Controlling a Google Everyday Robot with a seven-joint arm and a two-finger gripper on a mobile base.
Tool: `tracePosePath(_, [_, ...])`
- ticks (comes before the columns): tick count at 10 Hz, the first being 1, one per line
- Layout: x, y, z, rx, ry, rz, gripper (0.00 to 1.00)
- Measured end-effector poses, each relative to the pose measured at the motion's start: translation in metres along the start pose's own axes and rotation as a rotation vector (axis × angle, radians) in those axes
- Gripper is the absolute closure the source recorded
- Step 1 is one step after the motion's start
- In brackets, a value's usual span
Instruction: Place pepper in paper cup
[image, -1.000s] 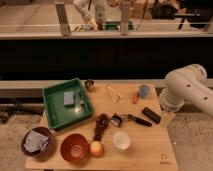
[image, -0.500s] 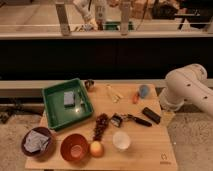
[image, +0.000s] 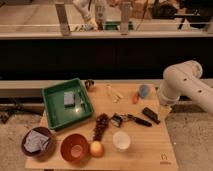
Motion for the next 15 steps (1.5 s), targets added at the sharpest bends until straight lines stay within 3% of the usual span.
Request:
tracePosePath(3, [-0.005, -0.02, 0.016, 0.0, -0.026, -0.012, 0.2])
tracePosePath(15, [-0.019, -0.052, 0.059, 0.0, -0.108, -0.019, 0.2])
